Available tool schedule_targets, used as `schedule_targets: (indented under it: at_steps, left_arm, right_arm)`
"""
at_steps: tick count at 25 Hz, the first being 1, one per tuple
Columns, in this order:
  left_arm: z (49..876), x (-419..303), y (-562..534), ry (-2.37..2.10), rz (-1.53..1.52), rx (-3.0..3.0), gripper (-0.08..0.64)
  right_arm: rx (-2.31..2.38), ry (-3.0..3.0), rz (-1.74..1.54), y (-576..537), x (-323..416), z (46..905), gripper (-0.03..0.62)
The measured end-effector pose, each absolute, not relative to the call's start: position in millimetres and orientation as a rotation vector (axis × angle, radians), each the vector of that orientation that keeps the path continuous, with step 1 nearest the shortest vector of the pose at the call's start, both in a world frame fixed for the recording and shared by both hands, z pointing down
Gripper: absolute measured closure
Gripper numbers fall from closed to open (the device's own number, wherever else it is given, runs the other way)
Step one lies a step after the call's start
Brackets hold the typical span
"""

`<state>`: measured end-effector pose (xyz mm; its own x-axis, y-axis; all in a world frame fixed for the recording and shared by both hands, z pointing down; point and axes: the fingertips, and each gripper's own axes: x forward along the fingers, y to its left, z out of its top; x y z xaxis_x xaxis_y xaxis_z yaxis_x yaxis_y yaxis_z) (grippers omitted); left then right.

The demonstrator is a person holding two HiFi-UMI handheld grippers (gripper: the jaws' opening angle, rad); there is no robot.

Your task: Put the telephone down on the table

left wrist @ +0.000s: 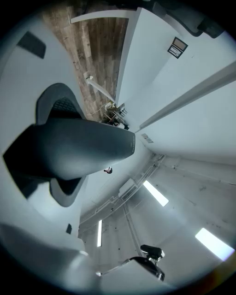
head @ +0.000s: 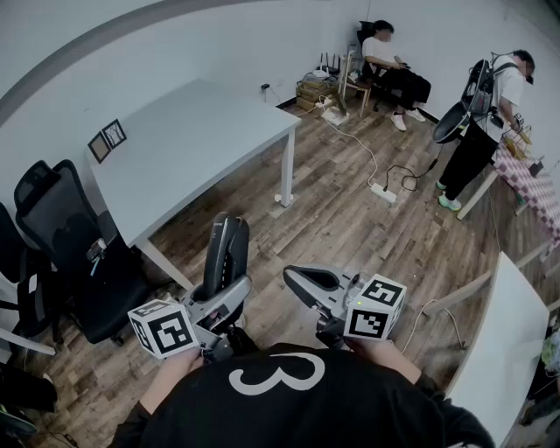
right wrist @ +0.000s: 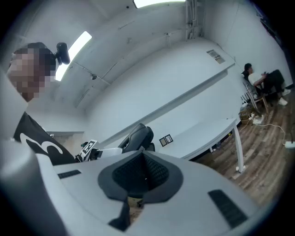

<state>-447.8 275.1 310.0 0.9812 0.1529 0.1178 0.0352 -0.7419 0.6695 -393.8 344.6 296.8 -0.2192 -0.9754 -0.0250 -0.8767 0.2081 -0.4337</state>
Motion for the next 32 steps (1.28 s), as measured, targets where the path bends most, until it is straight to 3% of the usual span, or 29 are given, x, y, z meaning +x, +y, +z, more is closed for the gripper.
schedule_targets:
  at_steps: [23, 32]
  left_arm:
    - [333.9, -438.5, 275.2, 0.111, 0.276, 2.379, 0.260]
    - [343.9, -392.4, 243.8, 0.161, 0.307, 2.367, 0.259]
  right_arm:
    - [-1.715, 2.191, -0.616, 336.7, -393.3, 323.7, 0.583]
    - [-1.771, 2.151, -0.642, 304.3, -348.6, 335.8, 0.583]
